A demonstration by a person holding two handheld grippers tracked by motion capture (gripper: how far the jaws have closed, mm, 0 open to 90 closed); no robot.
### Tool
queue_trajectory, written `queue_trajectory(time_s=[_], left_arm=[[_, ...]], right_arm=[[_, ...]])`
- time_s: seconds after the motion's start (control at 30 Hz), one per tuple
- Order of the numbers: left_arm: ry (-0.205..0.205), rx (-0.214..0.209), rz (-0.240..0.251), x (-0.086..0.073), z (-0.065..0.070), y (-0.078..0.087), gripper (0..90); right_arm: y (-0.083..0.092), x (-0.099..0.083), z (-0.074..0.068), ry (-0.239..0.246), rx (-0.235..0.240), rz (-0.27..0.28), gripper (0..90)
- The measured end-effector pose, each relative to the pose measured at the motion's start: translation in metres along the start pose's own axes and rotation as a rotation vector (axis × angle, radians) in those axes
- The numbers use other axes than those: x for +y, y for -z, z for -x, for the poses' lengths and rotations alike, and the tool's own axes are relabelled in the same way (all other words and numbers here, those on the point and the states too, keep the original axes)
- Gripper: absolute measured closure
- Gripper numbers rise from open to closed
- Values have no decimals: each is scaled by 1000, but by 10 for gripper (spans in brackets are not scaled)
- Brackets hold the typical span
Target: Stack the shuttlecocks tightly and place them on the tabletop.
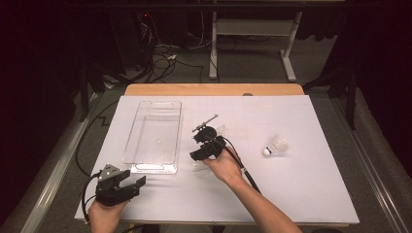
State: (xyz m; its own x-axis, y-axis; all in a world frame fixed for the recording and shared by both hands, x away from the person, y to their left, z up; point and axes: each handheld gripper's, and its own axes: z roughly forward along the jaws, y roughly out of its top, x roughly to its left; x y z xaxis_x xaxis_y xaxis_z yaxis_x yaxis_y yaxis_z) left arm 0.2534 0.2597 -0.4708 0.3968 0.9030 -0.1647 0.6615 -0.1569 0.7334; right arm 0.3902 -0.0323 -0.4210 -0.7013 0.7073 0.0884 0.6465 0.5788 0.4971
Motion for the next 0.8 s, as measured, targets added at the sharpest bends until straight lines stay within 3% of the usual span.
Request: queue_trajectory(time_s=[0.13,0.23,0.37,0.53,0.8], left_arm=[[14,-9,1,0,-2,1,332],[0,-8,6,-1,0,3,332],[-6,-7,14,-1,0,4,333],[5,-3,20,-1,-2,5,333],[-11,-7,20,-1,-1,5,334]], right_arm=[[-1,0,-1,11,-14,-13,561],[-2,-2,-2,-11,-9,-11,608],[-1,-1,-6,22,-28,-13,700],[-1,0,-3,19,-33,-33,770],[6,0,0,26,-46,-38,868]])
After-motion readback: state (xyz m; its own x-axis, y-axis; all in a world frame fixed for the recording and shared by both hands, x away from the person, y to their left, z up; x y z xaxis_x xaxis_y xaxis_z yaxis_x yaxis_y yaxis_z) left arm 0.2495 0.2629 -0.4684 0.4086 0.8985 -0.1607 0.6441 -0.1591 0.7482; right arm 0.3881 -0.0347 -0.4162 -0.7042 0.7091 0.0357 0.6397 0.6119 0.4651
